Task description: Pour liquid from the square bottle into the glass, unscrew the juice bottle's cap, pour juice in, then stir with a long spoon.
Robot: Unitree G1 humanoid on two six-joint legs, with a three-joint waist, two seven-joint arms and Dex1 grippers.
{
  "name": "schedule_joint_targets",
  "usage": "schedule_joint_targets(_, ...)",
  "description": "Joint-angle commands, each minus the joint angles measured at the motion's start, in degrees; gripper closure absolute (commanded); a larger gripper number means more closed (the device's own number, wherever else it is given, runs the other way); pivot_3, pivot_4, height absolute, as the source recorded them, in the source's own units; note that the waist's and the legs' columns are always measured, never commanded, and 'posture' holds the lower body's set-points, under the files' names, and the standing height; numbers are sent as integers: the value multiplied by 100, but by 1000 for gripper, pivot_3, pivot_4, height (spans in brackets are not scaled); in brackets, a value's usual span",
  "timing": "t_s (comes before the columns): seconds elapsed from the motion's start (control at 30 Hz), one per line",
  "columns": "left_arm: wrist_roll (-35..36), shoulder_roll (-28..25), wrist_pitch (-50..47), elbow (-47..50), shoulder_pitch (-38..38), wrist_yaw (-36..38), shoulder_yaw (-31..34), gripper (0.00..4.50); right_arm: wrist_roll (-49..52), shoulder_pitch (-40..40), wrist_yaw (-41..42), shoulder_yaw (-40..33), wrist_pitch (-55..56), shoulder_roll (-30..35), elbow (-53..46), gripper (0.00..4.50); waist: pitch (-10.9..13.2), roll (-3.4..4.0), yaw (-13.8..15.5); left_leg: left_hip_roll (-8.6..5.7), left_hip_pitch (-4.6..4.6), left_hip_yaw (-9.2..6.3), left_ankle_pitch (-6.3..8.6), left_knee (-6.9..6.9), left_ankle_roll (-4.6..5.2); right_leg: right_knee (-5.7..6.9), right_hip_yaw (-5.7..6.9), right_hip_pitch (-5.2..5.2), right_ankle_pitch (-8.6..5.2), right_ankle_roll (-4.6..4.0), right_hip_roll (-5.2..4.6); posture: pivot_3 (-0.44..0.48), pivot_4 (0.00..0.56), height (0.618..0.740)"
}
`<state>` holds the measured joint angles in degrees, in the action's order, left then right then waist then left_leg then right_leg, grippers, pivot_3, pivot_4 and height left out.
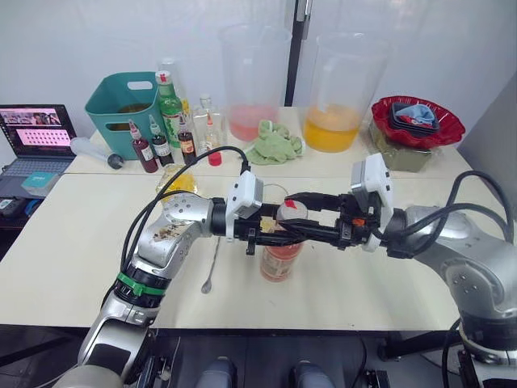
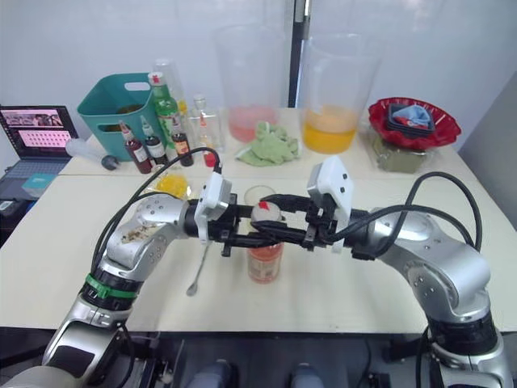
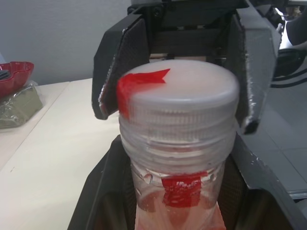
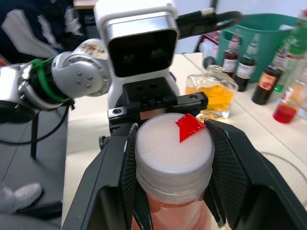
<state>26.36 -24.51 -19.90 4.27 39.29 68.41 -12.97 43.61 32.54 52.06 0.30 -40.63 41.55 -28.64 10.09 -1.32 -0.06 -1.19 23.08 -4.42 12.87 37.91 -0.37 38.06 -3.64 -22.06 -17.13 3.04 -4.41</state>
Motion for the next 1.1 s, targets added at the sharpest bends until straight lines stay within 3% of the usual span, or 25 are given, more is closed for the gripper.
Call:
schedule_joint_targets(0.03,-291,-150,-129,-12,-159,-208,-59,2874,-710,414,1566,741,1046,205,765,2826,0,0,-38,1,-4,1,0,0,0,0,0,2,0,0,1,0,150,740)
schedule_joint_targets(0.23,-323,-265,-136,98,-211,-257,-11,2874,-1353,1637,3202,1382,1988,69,2310,2826,0,1,-94,8,-34,4,0,-1,0,-2,0,29,0,0,4,0,150,740)
schedule_joint_targets(0.3,-304,-293,-160,169,-221,-257,-20,2874,-1368,1959,3461,1423,1998,3,2602,1779,0,1,-98,10,-37,4,0,-1,0,0,0,29,0,-1,4,0,150,740)
schedule_joint_targets(0.47,-316,-295,-119,98,-136,-228,-42,2874,-1314,2383,3699,1302,1736,-84,2925,48,0,1,-76,10,-11,0,0,-1,-1,6,0,0,2,-2,-4,0,150,740)
schedule_joint_targets(0.57,-313,-269,-108,60,-95,-232,-51,2874,-1235,2354,3556,1143,1546,-74,2822,48,0,1,-72,10,0,-4,1,-1,-1,9,1,-11,5,-6,-3,0,150,740)
schedule_joint_targets(0.73,-303,-184,-37,-114,-20,-182,-73,2874,-674,1568,2368,242,576,178,1611,48,0,0,-27,7,10,-9,1,-1,-1,7,4,-15,6,-5,-7,0,150,740)
schedule_joint_targets(0.83,-331,-127,69,-293,43,-64,-127,2874,-456,834,1204,-245,-258,277,599,48,0,0,0,8,9,-9,1,-1,-1,6,3,-13,7,-4,-7,0,150,740)
schedule_joint_targets(1.1,-318,29,167,-528,117,123,-189,2874,379,156,-1033,-874,-1538,-201,-919,48,-1,0,-17,8,6,-4,-2,-1,-1,4,-2,-11,7,-4,-4,0,150,740)
